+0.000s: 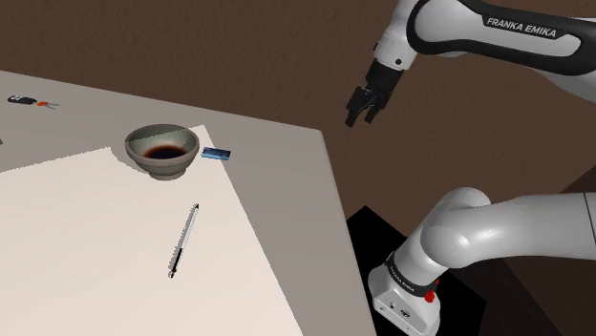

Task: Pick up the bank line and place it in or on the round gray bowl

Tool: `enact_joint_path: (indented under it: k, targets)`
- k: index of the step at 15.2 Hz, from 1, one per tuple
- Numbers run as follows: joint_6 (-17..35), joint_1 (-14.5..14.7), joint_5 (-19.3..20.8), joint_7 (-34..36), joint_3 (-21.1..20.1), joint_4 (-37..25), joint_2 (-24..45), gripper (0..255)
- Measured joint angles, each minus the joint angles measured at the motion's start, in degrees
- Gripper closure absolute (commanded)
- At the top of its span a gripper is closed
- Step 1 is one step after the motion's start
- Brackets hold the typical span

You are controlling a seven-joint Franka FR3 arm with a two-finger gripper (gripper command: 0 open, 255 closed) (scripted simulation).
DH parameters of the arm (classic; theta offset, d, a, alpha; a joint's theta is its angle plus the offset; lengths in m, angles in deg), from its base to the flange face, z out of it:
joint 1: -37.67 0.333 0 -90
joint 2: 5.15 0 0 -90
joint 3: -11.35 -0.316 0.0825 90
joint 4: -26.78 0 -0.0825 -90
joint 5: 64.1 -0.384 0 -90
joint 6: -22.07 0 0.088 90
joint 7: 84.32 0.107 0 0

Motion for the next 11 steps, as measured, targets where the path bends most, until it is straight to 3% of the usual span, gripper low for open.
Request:
enact_joint_path:
  k: [3,11]
  targets:
    - [3.09,0.64,-0.14,-1.68,0.58,0.97,1.29,0]
    - [22.97,6.12,-3.28,-11.79,2.80,4.18,11.92,0]
